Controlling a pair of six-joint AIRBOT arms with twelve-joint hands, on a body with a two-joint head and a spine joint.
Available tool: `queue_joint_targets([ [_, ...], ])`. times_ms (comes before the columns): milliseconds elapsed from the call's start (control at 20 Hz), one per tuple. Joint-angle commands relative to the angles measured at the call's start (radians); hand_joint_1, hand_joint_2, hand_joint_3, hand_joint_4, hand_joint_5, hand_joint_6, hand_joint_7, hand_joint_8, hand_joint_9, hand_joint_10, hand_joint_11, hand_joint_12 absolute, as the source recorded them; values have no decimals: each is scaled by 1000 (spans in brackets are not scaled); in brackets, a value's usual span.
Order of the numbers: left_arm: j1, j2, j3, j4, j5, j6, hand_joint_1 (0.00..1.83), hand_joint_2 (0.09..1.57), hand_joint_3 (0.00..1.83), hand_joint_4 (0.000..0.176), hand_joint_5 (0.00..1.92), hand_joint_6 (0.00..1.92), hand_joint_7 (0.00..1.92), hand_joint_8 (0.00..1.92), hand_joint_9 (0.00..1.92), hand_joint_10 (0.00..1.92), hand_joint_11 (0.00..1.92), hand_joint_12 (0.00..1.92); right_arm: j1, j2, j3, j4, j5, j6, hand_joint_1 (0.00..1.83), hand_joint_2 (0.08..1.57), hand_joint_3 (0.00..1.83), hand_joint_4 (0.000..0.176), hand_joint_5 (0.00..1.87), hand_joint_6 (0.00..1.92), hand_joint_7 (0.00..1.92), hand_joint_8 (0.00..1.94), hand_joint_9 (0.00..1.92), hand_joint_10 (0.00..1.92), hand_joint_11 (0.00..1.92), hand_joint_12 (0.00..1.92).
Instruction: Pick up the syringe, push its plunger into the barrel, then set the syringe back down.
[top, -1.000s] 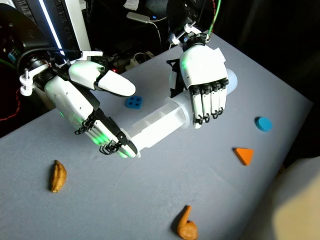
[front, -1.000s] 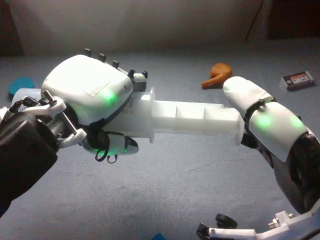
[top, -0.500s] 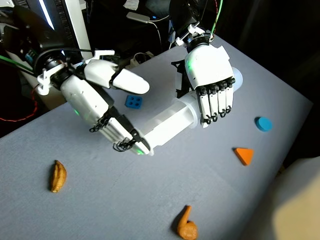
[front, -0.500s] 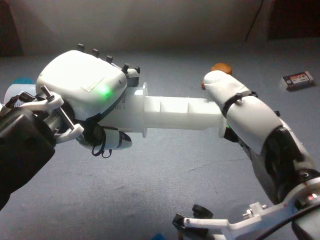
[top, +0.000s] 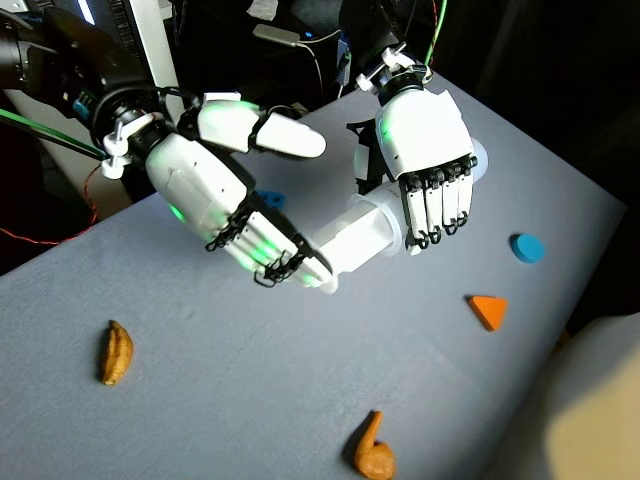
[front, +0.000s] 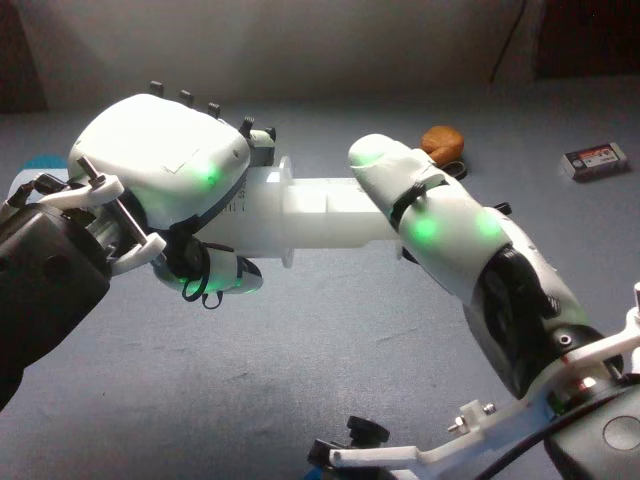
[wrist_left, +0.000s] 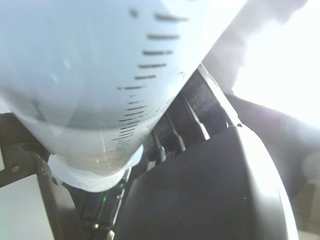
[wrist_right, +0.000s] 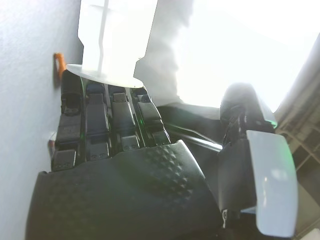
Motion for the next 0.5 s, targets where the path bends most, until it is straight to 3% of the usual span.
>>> queue_joint_targets([
  [0, -30, -14, -4, 73, -110, -25, 1379, 1105, 0, 0, 968, 840, 1025, 977, 891, 1230, 817, 1008, 16, -31, -16, -161, -146, -6, 0, 1106, 0, 0, 96, 1, 138, 1, 105, 2, 0, 721],
  [450, -33, -13, -5, 68, -110, -25, 1380, 1105, 0, 0, 954, 847, 1006, 988, 923, 1217, 904, 994, 18, -55, 23, -244, -199, -11, 0, 1107, 0, 0, 83, 0, 125, 0, 94, 0, 0, 683],
])
